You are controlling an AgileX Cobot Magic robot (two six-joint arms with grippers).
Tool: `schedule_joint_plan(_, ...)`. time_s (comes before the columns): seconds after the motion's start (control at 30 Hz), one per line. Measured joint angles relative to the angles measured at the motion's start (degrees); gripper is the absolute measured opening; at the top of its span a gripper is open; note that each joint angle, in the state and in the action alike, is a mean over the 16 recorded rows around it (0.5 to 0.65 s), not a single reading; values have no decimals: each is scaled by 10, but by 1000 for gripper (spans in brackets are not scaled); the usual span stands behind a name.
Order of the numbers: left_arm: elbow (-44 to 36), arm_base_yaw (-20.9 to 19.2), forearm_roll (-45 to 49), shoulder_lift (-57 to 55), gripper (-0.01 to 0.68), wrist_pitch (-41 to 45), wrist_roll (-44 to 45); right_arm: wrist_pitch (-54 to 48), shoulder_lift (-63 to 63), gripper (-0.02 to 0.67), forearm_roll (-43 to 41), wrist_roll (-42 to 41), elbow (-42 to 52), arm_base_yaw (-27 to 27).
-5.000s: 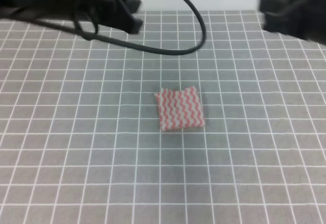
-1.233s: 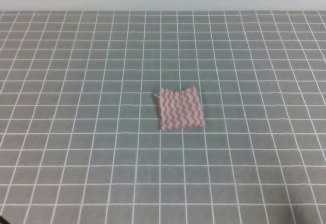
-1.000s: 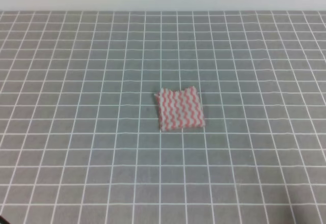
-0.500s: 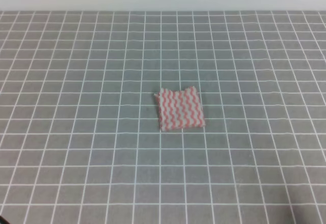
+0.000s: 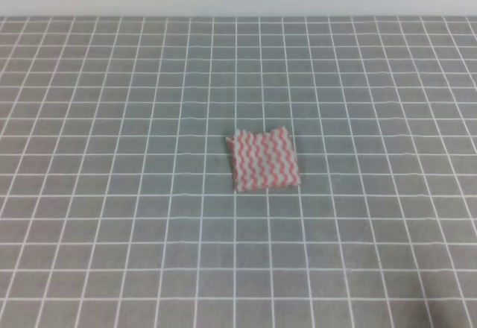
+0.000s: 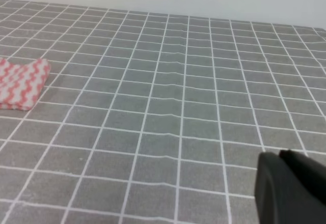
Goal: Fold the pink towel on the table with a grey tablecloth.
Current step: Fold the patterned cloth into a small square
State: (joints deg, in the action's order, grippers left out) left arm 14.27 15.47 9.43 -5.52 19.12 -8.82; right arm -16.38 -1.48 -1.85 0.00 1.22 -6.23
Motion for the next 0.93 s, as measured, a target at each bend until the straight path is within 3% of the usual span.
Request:
schedule_joint_plan(0.23, -72, -92, -47, 62, 0, -73, 12, 3, 1, -18, 1, 0, 0, 0)
schedule_joint_plan(0.4, -108, -128, -73, 68, 0, -79, 42, 6, 2, -18, 1, 0, -2, 0)
schedule_joint_plan(0.93, -151, -77, -98, 70, 0, -8, 103, 9, 2, -18, 2, 0, -1, 0)
